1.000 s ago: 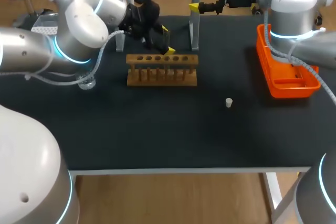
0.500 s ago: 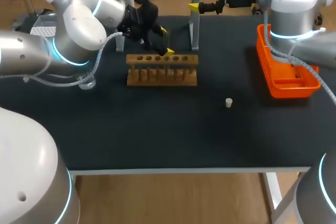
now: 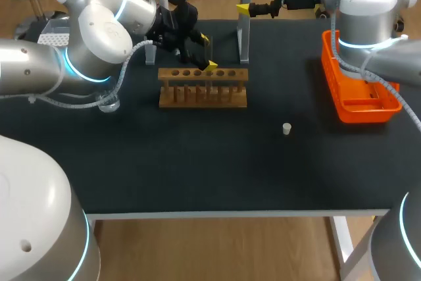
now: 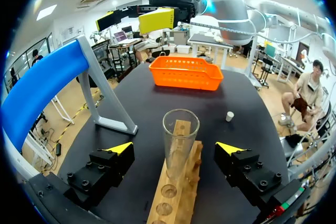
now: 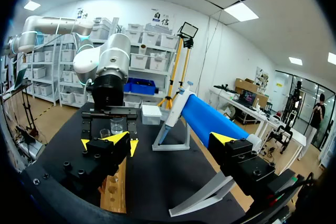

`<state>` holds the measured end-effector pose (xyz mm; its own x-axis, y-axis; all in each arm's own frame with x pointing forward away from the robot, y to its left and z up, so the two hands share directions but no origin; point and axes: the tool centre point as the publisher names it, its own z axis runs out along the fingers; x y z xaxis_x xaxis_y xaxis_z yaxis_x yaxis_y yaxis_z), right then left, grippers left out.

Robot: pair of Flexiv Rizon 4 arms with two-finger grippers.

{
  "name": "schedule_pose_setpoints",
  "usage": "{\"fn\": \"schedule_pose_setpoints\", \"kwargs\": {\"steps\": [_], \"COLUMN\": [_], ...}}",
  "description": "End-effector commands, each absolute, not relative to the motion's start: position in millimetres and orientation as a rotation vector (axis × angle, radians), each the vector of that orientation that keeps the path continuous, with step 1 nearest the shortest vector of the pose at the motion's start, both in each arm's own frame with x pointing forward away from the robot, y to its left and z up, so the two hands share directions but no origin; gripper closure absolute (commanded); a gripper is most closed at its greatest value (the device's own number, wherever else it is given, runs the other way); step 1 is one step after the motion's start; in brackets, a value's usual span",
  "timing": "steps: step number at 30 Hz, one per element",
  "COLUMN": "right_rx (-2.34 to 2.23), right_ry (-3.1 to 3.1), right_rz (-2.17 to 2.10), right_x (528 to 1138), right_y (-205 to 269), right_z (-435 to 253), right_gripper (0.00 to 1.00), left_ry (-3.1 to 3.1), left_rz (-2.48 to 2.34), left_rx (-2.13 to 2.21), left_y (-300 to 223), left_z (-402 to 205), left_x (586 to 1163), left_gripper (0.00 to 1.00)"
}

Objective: Invert the test tube, pick up the pipette, mount the tip to pipette, aspirate from beaker and dispense into the tube, eject the tip, return the pipette, and cap with the stopper.

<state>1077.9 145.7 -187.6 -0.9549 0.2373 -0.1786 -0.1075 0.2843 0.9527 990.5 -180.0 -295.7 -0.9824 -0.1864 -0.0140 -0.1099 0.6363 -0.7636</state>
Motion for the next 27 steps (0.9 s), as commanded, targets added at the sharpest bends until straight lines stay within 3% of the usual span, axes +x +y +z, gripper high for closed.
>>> {"fn": "schedule_pose_setpoints", "kwargs": {"steps": [1,11,27], "right_rx": [0.114,0.080,0.130], "right_ry": [2.276,2.287,2.346], "right_rz": [1.721,1.698,1.598], "right_x": [1080,1073,956], "right_y": [145,141,32], "right_z": [-188,-191,-205], "right_gripper": [0.00,0.00,0.00], "left_ry": [2.763,2.763,2.763], "left_rz": [-1.274,-1.274,-1.274], "left_rx": [-0.250,-0.250,-0.250], "left_y": [-180,-180,-180], "left_z": [-295,-295,-295], "left_x": [991,991,991], "left_gripper": [0.00,0.00,0.00]}}
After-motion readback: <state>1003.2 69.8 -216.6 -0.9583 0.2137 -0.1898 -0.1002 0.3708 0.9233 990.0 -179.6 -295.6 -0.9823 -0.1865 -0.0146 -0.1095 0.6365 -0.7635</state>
